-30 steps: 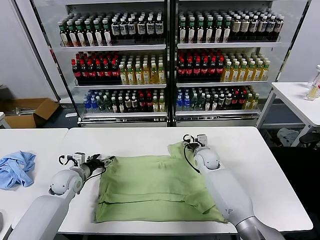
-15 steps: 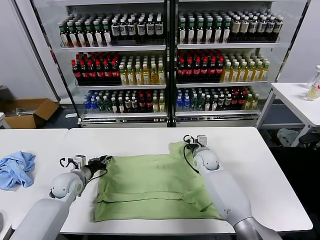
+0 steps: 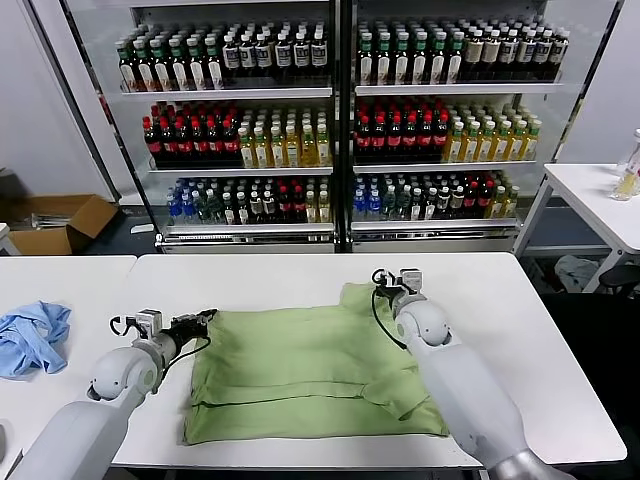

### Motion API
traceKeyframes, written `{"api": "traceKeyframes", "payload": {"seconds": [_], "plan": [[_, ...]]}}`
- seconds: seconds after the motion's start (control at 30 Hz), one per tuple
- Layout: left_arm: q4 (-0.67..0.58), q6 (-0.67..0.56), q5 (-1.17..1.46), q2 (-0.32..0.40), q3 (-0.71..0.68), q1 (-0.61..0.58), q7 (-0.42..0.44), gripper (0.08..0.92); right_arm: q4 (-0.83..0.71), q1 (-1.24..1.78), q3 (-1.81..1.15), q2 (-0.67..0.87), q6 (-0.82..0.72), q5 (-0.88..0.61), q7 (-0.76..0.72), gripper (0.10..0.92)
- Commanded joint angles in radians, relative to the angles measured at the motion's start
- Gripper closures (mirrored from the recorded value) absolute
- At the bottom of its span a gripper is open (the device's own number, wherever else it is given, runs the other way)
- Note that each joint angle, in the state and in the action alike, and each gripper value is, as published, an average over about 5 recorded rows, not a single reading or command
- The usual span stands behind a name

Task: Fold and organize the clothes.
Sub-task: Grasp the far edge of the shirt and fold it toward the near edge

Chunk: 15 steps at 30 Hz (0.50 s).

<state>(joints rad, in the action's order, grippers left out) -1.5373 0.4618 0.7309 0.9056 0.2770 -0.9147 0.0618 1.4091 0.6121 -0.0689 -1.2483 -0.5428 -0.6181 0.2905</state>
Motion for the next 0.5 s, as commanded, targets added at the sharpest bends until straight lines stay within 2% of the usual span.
{"api": "traceKeyframes", "payload": {"seconds": [0.03, 0.27, 0.5], "plan": [[-0.17, -0.047, 0.054, -0.042, 0.068, -0.158, -0.007, 0.914, 0.454, 0.242, -0.081, 0.17, -0.035, -0.087, 0.04, 0.92], [-0.223, -0.067, 0.051, -0.054, 0.144, -0.28, 0.009, 0.914, 0.619, 0.453, -0.155, 0.233, -0.035, -0.081, 0.045, 0.92], [-0.251, -0.077, 0.04, -0.053, 0.181, -0.349, 0.022, 0.914, 0.698, 0.556, -0.189, 0.242, -0.035, -0.071, 0.057, 0.92]]}}
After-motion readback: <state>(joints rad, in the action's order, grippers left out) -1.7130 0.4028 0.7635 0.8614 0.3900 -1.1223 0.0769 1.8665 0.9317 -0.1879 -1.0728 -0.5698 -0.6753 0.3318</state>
